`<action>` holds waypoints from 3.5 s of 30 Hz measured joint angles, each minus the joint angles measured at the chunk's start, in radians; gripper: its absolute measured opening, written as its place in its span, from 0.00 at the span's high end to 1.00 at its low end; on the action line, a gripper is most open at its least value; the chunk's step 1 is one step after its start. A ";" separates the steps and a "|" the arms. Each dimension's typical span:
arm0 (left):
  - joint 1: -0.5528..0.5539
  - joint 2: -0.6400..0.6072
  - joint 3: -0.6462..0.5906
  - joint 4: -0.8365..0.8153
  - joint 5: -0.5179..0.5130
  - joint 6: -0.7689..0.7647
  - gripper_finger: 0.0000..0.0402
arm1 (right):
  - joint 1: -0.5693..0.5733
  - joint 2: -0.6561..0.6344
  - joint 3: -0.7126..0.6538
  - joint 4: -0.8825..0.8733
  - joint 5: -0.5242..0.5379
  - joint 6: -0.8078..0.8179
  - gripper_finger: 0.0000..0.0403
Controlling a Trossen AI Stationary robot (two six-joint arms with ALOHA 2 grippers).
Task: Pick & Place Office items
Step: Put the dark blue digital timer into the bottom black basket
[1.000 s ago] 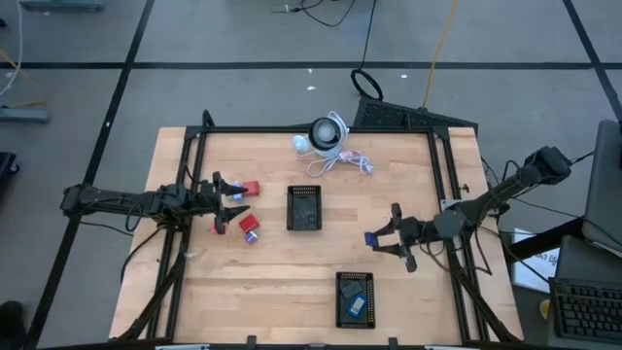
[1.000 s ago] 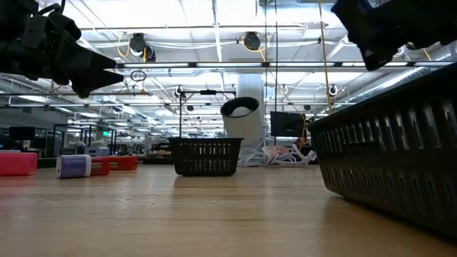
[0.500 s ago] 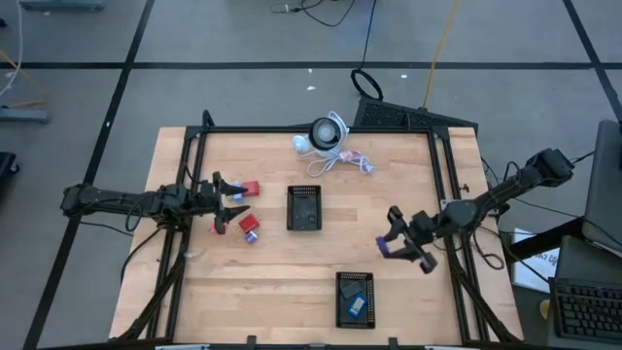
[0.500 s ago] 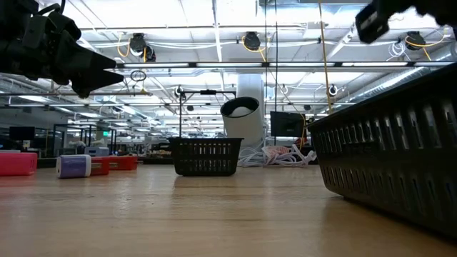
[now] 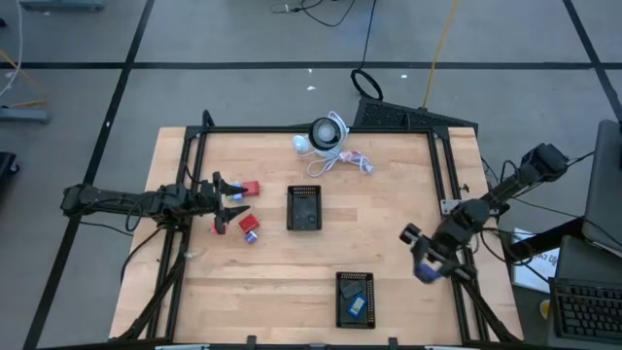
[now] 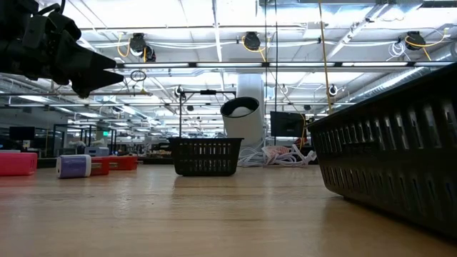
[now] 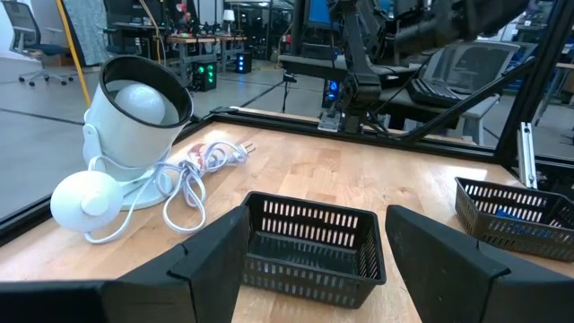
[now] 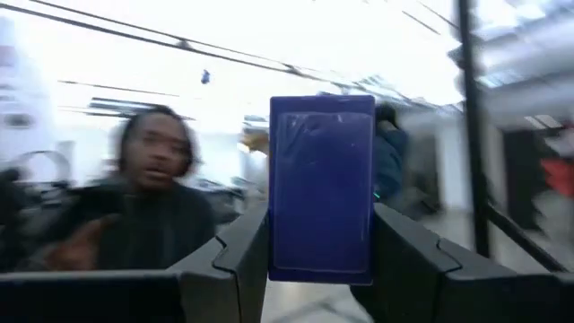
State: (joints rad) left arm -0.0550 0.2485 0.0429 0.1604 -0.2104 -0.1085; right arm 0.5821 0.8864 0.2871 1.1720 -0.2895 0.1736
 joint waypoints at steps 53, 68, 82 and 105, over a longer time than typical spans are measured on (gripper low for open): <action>0.000 0.000 0.000 0.000 0.000 0.000 0.34 | 0.173 0.134 0.001 0.028 -0.440 -1.151 0.63; 0.000 0.000 0.000 0.000 0.000 0.000 0.34 | 0.173 0.134 0.001 0.047 -0.346 -1.003 0.63; 0.000 0.000 0.000 0.000 0.000 0.000 0.34 | 0.172 0.133 0.001 0.049 0.228 -0.190 0.63; 0.000 0.000 0.000 0.000 0.000 0.000 0.34 | 0.225 0.179 0.001 -0.250 0.604 0.375 0.63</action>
State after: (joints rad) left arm -0.0549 0.2486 0.0429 0.1604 -0.2104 -0.1085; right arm 0.8073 1.0649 0.2882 0.9223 0.3141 0.5487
